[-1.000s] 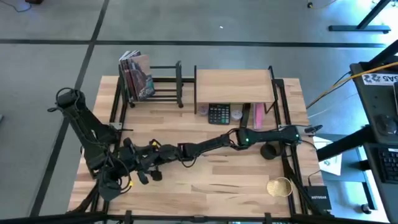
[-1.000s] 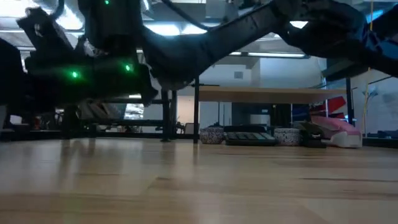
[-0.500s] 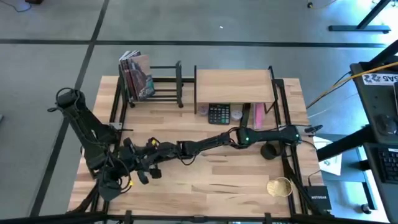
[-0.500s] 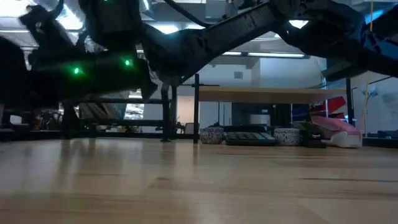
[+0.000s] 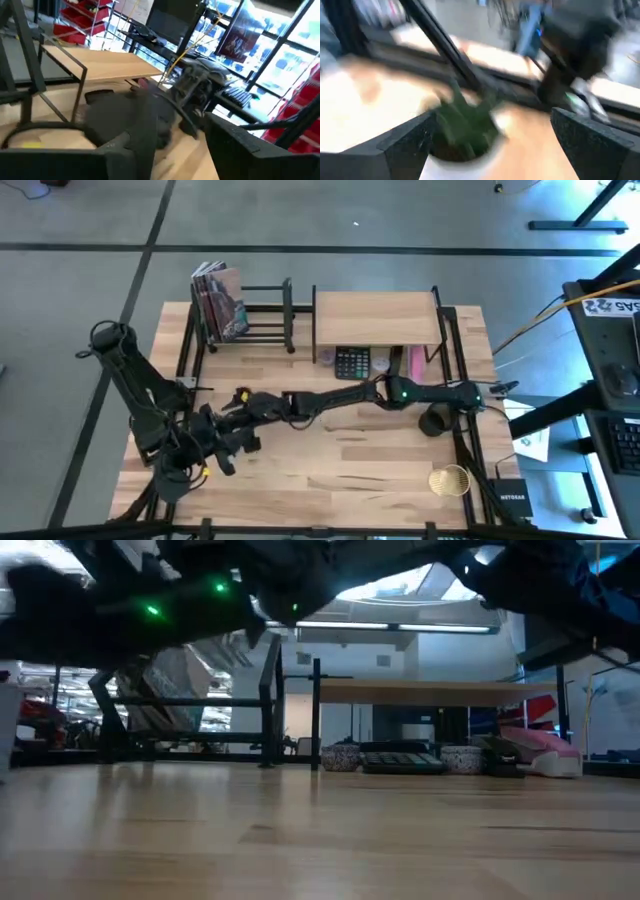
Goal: Stock shelves
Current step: Remove the black stapler from under the shelf
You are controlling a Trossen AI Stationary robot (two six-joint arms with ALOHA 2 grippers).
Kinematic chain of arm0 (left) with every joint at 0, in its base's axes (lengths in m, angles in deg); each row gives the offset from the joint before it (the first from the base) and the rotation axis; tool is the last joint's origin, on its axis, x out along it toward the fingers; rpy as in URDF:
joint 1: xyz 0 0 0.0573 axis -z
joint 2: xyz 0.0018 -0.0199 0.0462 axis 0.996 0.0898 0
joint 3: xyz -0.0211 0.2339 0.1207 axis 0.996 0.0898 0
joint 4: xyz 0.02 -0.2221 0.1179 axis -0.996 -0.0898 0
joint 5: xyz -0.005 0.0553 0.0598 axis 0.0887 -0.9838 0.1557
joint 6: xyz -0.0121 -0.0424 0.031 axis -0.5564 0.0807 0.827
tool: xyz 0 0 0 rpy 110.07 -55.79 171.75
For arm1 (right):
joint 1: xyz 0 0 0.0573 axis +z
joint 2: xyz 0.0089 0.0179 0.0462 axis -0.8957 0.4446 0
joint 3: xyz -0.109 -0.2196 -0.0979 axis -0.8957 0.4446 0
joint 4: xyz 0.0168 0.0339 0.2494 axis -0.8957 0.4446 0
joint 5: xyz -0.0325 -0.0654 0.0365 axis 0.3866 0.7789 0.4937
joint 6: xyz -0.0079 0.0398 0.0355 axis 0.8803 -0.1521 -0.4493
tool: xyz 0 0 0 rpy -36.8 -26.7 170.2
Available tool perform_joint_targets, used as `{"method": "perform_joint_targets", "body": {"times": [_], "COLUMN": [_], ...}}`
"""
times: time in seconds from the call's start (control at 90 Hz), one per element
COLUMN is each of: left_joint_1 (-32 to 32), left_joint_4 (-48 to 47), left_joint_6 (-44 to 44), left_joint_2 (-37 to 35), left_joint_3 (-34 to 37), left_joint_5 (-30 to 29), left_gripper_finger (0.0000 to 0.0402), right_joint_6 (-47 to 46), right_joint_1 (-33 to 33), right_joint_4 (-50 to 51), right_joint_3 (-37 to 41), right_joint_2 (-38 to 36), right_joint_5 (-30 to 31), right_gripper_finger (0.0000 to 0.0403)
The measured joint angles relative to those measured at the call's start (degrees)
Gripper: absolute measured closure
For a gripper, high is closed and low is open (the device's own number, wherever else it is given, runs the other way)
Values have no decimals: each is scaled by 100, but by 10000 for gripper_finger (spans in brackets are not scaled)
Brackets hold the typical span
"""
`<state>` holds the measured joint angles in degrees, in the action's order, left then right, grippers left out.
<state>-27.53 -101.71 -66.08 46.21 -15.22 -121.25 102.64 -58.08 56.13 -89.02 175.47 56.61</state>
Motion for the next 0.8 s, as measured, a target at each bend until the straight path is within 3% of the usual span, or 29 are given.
{"method": "perform_joint_targets", "body": {"times": [0.156,0.3,0.544,0.667,0.8], "left_joint_1": [85,83,154,169,169], "left_joint_4": [0,-19,-37,-67,-60], "left_joint_6": [255,265,257,350,541], "left_joint_2": [-50,-52,-53,-15,0], "left_joint_3": [-96,-94,-94,-91,-91], "left_joint_5": [64,105,197,219,215], "left_gripper_finger": [259,259,259,259,259], "right_joint_6": [675,1135,1295,1104,600], "right_joint_1": [-127,-110,-225,-285,-194], "right_joint_4": [1489,2267,4368,5348,5211], "right_joint_3": [2,0,48,608,2057], "right_joint_2": [-607,-1029,-1646,-1955,-2755], "right_joint_5": [67,58,122,71,-181], "right_gripper_finger": [64,92,119,130,147]}}
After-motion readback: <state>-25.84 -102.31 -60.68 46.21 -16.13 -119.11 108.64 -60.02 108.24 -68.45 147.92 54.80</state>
